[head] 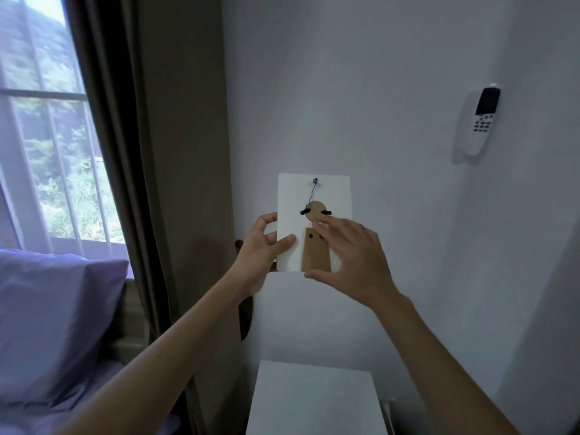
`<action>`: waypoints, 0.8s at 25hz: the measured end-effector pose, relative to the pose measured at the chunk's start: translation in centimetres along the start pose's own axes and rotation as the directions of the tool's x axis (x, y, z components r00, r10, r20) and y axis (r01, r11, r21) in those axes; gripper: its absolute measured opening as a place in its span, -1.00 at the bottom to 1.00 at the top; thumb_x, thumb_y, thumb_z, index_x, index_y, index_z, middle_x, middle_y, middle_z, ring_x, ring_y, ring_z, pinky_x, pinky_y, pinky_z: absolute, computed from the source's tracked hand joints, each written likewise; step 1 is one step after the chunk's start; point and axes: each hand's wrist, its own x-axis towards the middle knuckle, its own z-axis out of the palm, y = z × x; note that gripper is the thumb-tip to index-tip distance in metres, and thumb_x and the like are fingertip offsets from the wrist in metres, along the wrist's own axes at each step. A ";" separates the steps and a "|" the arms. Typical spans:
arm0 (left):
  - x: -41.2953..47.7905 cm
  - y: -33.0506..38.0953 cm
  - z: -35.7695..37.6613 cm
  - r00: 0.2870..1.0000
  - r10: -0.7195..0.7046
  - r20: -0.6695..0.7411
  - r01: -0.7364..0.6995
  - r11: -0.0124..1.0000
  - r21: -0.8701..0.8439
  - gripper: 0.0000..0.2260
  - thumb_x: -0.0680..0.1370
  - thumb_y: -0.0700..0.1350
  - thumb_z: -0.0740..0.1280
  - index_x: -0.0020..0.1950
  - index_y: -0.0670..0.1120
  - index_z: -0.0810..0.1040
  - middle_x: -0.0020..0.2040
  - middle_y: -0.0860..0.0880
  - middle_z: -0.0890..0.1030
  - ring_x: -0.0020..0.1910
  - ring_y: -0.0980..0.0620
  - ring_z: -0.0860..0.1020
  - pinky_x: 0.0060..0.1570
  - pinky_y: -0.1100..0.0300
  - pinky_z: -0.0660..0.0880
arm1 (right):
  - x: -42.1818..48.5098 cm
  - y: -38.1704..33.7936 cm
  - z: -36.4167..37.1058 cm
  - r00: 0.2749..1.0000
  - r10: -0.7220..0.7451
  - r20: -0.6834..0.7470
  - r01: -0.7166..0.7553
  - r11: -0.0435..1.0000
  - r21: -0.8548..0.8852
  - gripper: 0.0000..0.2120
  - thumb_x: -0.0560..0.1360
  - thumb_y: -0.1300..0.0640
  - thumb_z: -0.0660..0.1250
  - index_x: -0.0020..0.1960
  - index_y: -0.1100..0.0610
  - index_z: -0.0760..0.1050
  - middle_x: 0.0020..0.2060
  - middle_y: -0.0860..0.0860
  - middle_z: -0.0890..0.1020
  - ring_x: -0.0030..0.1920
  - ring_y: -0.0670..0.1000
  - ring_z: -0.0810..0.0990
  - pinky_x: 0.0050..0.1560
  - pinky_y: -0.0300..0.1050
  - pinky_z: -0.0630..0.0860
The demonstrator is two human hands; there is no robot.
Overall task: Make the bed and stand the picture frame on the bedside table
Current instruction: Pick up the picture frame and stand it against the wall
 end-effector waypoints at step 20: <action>-1.3 -1.4 1.8 0.979 0.179 -0.095 -0.147 0.951 0.273 -0.67 0.53 -0.21 0.35 0.25 -0.02 0.37 -0.02 -0.07 0.70 -0.08 -0.09 0.68 -0.14 0.01 0.62 | 0.2 0.6 -3.0 0.896 0.281 0.344 -0.438 0.683 0.585 -0.48 0.43 -0.27 0.25 0.36 -0.18 0.38 0.24 -0.22 0.46 0.23 -0.19 0.40 0.25 -0.22 0.32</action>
